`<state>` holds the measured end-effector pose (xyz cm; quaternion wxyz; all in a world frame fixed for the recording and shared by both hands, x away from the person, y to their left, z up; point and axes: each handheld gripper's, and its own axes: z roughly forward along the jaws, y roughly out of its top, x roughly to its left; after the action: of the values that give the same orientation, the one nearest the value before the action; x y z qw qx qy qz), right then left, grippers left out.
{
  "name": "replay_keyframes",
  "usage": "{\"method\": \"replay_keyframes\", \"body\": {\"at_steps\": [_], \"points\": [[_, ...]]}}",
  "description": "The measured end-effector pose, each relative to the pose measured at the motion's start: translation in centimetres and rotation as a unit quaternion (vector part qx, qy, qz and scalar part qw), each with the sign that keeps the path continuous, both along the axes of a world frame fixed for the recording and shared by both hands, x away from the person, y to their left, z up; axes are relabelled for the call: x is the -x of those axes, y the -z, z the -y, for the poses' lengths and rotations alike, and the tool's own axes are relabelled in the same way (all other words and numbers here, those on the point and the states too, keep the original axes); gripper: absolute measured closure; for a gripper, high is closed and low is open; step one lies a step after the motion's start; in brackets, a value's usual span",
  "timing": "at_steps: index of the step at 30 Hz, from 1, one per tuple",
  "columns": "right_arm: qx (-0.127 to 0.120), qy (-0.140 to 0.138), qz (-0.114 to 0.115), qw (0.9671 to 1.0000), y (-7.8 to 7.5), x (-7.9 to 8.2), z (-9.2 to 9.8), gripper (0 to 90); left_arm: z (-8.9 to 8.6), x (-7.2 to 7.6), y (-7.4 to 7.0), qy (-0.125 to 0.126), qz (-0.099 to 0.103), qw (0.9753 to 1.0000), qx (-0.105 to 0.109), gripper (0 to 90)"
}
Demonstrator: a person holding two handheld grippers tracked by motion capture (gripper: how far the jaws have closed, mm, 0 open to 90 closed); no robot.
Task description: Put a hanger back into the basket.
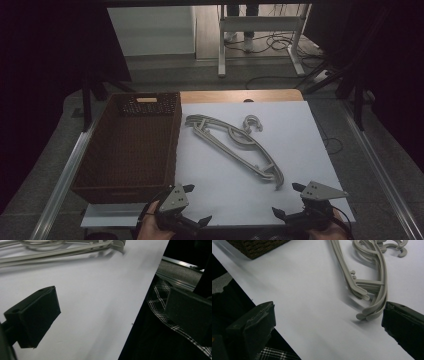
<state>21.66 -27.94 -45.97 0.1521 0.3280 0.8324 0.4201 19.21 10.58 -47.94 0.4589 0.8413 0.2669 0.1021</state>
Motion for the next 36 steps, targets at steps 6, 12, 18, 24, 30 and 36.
{"method": "replay_keyframes", "body": {"at_steps": [6, 12, 18, 24, 30, 36], "points": [[0.001, 0.004, -0.003, 1.0000, 0.1, 0.0, 0.0, 0.0, 0.3, 0.1, 0.2, -0.006, -0.006, 0.9999, -0.007, 0.0], [0.013, -0.001, -0.002, 0.9999, 0.2, 0.1, -0.4, 0.0, 0.4, 0.2, 0.2, -0.010, -0.005, 0.9999, -0.012, 0.0], [0.012, 0.000, -0.006, 0.9999, 0.4, -0.2, -0.4, 0.0, 0.3, 0.3, 0.3, -0.012, 0.006, 0.9998, -0.012, 0.0], [0.013, 0.002, -0.020, 0.9997, 0.6, -0.7, -0.6, 0.0, 0.1, 0.1, 0.5, 0.003, -0.009, 0.9999, 0.010, 0.1], [0.000, 0.010, -0.033, 0.9994, 0.3, -1.3, -0.6, 1.2, 0.1, 0.1, 0.5, 0.005, -0.004, 0.9999, 0.011, 0.1], [0.010, 0.017, -0.034, 0.9992, -0.2, -2.3, -0.9, 2.0, 0.1, 0.1, 0.4, 0.008, 0.003, 0.9999, 0.011, 0.0]]}}
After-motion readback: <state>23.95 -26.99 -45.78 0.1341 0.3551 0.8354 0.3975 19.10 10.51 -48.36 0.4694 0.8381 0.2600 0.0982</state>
